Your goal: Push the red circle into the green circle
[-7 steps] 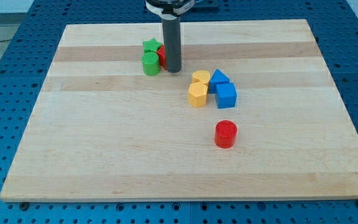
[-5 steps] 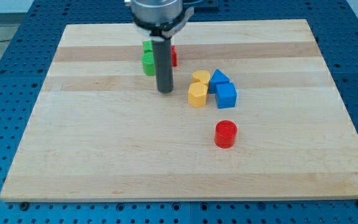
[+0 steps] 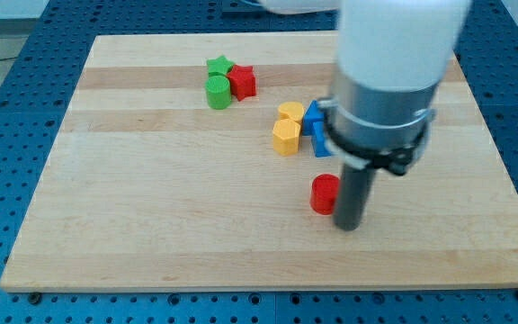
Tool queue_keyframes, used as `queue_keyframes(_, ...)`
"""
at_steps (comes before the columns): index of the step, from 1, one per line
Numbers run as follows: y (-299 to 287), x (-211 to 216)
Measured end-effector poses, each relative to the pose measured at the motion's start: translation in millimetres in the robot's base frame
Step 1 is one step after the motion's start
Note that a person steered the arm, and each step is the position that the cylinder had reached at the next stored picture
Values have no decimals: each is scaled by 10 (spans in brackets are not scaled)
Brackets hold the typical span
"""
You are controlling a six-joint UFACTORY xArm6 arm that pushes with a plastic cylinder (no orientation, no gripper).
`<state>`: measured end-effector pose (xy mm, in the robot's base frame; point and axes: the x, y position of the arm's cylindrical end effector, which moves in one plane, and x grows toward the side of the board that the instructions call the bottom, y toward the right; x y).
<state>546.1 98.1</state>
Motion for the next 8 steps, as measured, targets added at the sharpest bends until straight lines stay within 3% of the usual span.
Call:
queue_keyframes(1, 43, -198)
queue_keyframes(3, -858, -203)
queue_keyframes(6, -1677, -239)
queue_keyframes(8, -1774, -549)
